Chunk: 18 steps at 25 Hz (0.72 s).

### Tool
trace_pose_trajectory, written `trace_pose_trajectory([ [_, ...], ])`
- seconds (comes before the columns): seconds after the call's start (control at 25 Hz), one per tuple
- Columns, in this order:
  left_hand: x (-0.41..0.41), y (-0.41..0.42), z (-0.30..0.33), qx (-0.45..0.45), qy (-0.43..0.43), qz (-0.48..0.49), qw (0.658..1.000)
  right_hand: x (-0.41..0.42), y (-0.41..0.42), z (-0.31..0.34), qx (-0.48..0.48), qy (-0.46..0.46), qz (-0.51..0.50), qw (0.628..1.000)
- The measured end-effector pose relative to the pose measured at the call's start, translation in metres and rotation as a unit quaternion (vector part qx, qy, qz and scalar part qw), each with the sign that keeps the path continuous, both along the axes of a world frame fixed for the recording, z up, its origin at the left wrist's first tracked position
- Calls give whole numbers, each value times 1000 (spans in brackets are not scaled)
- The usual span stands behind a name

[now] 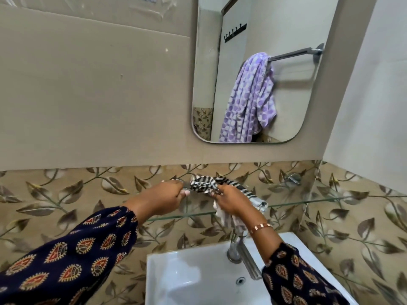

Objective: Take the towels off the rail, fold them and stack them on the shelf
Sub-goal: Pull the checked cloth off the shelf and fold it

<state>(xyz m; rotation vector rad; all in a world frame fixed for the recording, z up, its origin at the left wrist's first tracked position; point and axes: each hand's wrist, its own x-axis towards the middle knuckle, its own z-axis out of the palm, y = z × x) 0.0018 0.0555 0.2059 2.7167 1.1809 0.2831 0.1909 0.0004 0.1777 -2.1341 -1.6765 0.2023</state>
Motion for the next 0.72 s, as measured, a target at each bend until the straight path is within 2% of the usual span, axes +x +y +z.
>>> trace_pose_trajectory([
  [0.12,36,-5,2,-9,11,-21,1000,6,-21,-13,61,-57,44,996],
  [0.2,64,-10,3,-16,16,-40,999,25,-36,-20,79,-58,52,994],
  [0.4,117,-14,10,-11,33,-54,998,112,-23,-4,19,-19,-56,998],
  [0.48,130,-12,7,-15,33,-58,998,121,-27,-2,14,-24,-52,998],
  [0.64,157,-17,4,-25,44,-70,996,122,-58,-22,64,-70,-32,995],
  [0.72,167,-18,7,-16,48,-74,996,140,-56,-20,59,-63,-54,995],
])
